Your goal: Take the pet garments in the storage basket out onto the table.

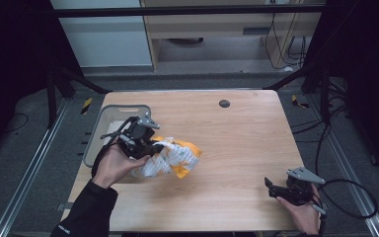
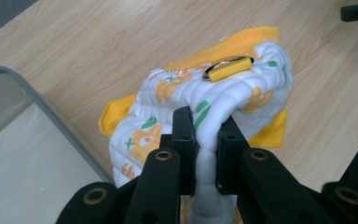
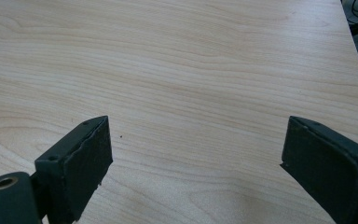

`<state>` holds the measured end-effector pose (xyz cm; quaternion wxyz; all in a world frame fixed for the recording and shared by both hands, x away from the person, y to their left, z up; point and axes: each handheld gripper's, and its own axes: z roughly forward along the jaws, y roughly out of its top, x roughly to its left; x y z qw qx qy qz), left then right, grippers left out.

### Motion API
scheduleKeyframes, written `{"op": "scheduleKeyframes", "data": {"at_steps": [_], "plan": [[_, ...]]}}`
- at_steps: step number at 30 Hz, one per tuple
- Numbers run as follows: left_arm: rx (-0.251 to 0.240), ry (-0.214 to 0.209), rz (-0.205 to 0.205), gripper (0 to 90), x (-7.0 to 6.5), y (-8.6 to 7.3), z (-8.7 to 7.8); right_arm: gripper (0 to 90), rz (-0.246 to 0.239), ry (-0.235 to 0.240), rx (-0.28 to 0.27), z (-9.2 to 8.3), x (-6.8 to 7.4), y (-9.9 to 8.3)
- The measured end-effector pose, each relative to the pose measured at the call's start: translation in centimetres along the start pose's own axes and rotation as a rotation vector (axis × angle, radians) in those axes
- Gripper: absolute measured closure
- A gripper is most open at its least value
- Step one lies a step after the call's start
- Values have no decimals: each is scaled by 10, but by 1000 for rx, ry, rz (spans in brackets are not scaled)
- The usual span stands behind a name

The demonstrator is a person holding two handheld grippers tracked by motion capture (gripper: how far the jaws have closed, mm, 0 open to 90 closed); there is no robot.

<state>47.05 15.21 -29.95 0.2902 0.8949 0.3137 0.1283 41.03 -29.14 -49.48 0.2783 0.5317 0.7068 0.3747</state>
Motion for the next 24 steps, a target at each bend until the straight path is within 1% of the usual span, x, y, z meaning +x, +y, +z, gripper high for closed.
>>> {"op": "scheduleKeyframes", "data": {"at_steps": [2, 3, 5, 7, 11, 19, 24], "plan": [[0, -10, 11, 810, -5, 3, 5, 84, -1, 1, 0, 0, 0, 0], [0, -10, 11, 810, -5, 3, 5, 84, -1, 1, 0, 0, 0, 0], [8, -24, 23, 810, -9, 6, 11, 83, -1, 1, -3, 0, 0, 0], [7, -28, 21, 810, -10, 6, 14, 83, 3, 2, -3, -1, 0, 0], [21, -43, 33, 810, -15, 8, 23, 83, 0, 0, -6, -1, -1, 0], [38, -54, 52, 810, -19, 9, 32, 81, 1, -4, -8, -1, -1, 1], [53, -58, 69, 810, -25, 11, 43, 80, 4, -1, -9, -1, -1, 0]]}}
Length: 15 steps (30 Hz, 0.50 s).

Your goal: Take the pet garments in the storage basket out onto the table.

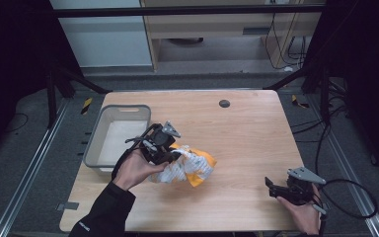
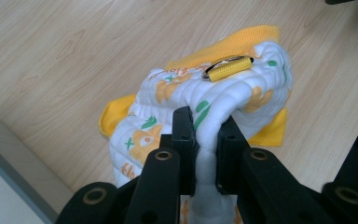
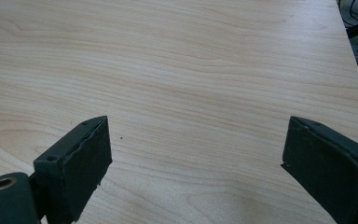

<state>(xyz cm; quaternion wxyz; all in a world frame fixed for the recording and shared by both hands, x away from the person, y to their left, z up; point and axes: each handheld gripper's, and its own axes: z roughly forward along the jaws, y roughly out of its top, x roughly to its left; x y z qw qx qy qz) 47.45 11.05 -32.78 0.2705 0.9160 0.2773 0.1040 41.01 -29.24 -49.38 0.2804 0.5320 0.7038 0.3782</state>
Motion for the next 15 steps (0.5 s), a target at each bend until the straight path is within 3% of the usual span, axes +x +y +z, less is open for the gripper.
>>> {"op": "scheduleKeyframes", "data": {"at_steps": [15], "plan": [[27, -17, 41, 808, -15, 8, 26, 80, 4, 1, -2, 0, 0, 0]]}}
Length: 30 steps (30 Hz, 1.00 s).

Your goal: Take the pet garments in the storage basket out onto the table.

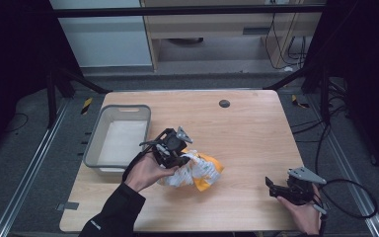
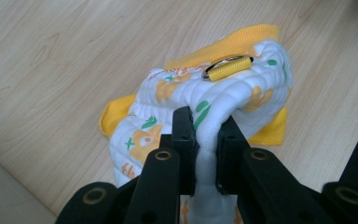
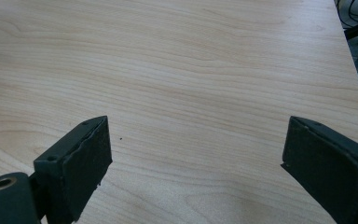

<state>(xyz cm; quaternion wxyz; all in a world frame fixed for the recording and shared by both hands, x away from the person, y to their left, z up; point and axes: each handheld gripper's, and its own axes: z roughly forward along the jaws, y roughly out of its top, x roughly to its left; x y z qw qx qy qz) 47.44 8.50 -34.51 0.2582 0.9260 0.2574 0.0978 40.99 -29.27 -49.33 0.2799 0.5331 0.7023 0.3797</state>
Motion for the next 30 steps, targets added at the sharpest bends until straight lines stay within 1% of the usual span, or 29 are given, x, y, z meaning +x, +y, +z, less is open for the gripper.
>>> {"op": "scheduleKeyframes", "data": {"at_steps": [1, 4, 5, 8, 10, 16, 17, 18, 23, 26, 30], "plan": [[3, 1, 11, 808, -1, 1, 2, 80, -2, -1, 0, 0, 0, 0], [5, -6, 14, 808, -4, 2, 9, 80, -2, 0, 1, 0, 0, 0], [10, -13, 18, 808, -6, 3, 14, 80, -5, -2, -2, 0, -1, 0], [19, -20, 26, 808, -7, 3, 18, 80, -5, -2, -2, 0, -1, 0], [28, -28, 35, 808, -10, 4, 25, 80, -5, -1, -3, 0, -1, -1], [48, -42, 48, 807, -13, 5, 33, 80, -7, -2, -3, 0, -1, -1], [51, -51, 53, 807, -14, 5, 36, 80, -6, -2, -4, 0, -2, -1], [51, -51, 53, 806, -14, 5, 36, 80, -6, -2, -4, 0, -2, -1], [69, -56, 71, 803, -18, 5, 47, 80, -6, -2, -3, 0, -2, -1], [70, -61, 69, 799, -19, 5, 50, 80, -3, -1, -3, 0, -2, -1], [76, -66, 80, 792, -21, 4, 56, 80, -6, -1, -3, 0, -2, -1]]}}
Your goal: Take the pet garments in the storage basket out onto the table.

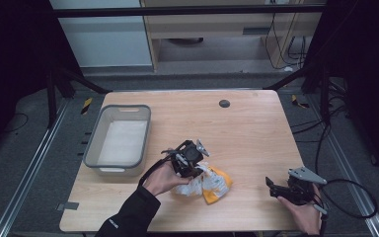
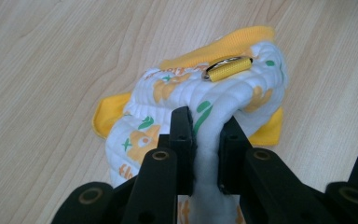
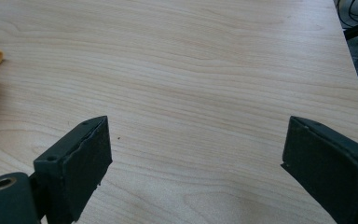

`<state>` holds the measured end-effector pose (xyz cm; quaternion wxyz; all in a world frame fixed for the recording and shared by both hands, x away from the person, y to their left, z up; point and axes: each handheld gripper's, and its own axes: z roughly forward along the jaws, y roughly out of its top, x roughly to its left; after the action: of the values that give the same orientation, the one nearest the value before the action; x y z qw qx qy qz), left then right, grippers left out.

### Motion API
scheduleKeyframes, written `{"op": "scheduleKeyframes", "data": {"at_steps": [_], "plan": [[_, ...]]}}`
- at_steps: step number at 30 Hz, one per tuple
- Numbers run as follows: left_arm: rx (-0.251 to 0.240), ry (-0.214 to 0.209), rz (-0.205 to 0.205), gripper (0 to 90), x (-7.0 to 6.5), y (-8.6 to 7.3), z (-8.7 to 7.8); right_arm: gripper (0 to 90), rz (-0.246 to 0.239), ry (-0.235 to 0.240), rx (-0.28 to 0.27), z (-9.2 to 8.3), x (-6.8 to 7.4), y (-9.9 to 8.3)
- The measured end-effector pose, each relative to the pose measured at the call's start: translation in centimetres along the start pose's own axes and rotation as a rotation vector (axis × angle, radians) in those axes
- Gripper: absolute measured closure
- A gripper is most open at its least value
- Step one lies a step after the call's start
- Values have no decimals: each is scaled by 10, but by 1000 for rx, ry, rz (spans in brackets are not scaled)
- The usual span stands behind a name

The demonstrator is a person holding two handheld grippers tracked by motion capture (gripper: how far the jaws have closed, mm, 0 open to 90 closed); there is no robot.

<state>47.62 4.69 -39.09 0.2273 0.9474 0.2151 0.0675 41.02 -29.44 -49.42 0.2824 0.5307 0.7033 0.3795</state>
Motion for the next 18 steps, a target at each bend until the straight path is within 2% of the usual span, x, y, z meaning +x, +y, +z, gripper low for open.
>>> {"op": "scheduleKeyframes", "data": {"at_steps": [10, 18], "plan": [[16, 0, 15, 763, -2, -1, 10, 79, -3, 1, 0, 0, 0, 0], [26, -3, 21, 678, -3, -3, 16, 79, -4, 1, 1, 0, 0, 0]]}}
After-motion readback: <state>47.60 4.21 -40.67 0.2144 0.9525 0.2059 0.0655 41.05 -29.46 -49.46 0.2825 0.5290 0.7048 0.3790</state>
